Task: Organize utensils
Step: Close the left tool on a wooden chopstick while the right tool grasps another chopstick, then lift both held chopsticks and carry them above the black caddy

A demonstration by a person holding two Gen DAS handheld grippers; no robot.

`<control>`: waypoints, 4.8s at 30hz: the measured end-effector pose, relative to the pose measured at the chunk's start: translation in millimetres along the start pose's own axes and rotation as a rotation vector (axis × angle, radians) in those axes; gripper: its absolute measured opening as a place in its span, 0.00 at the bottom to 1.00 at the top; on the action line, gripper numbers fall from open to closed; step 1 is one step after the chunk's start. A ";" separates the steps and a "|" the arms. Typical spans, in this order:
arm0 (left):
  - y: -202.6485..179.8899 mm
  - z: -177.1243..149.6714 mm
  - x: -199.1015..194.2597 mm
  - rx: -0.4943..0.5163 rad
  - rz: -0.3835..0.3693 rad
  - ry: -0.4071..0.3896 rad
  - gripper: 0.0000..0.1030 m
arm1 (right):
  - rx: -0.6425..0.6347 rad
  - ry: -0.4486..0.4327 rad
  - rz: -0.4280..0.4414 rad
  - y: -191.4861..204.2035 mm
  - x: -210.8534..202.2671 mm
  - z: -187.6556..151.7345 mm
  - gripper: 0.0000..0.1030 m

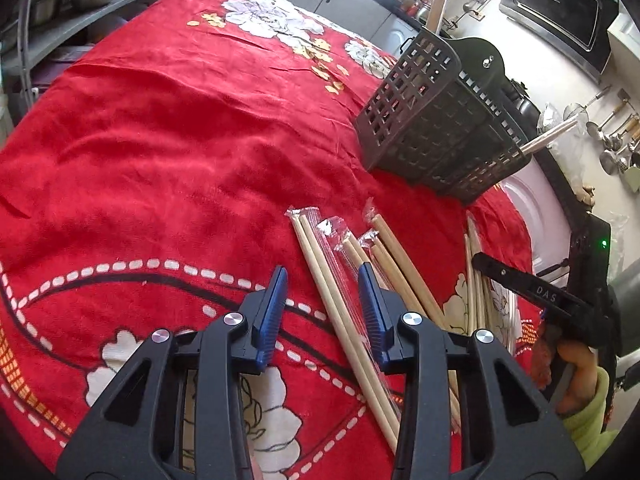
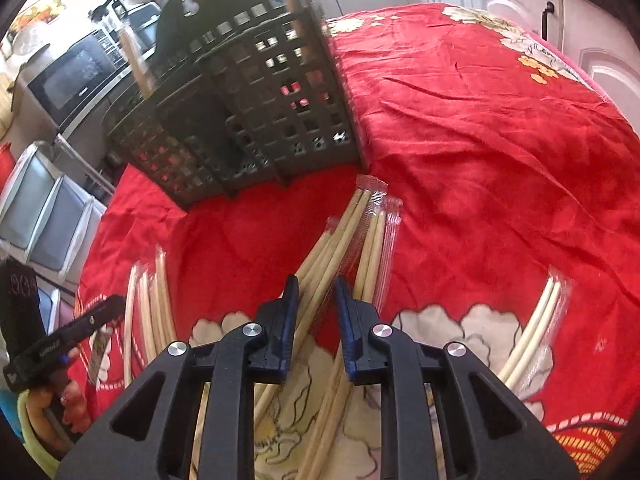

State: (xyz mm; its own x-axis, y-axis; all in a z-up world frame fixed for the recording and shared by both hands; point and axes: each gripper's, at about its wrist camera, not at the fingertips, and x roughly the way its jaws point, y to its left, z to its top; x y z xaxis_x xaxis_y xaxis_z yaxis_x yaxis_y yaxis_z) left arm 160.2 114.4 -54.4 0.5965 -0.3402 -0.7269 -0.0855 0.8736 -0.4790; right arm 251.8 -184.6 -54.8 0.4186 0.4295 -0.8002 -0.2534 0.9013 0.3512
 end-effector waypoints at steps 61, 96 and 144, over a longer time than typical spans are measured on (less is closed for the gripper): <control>-56.7 85.5 -61.2 0.105 -0.185 -0.194 0.02 | -0.095 -0.317 0.234 19.8 -90.4 38.5 0.06; -184.2 155.4 -95.9 0.336 -0.206 -0.487 0.02 | -0.231 -0.678 0.237 63.3 -174.7 80.9 0.06; -182.7 161.6 -19.6 0.286 -0.094 -0.760 0.03 | -0.209 -0.997 0.067 34.1 -133.2 135.7 0.06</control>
State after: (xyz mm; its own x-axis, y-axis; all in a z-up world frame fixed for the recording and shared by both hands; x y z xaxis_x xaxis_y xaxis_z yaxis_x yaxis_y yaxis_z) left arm 293.1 17.8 126.9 0.9782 -0.1770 -0.1085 0.1370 0.9432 -0.3028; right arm 305.8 -203.5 129.7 0.9092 0.4158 0.0212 -0.4105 0.8868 0.2122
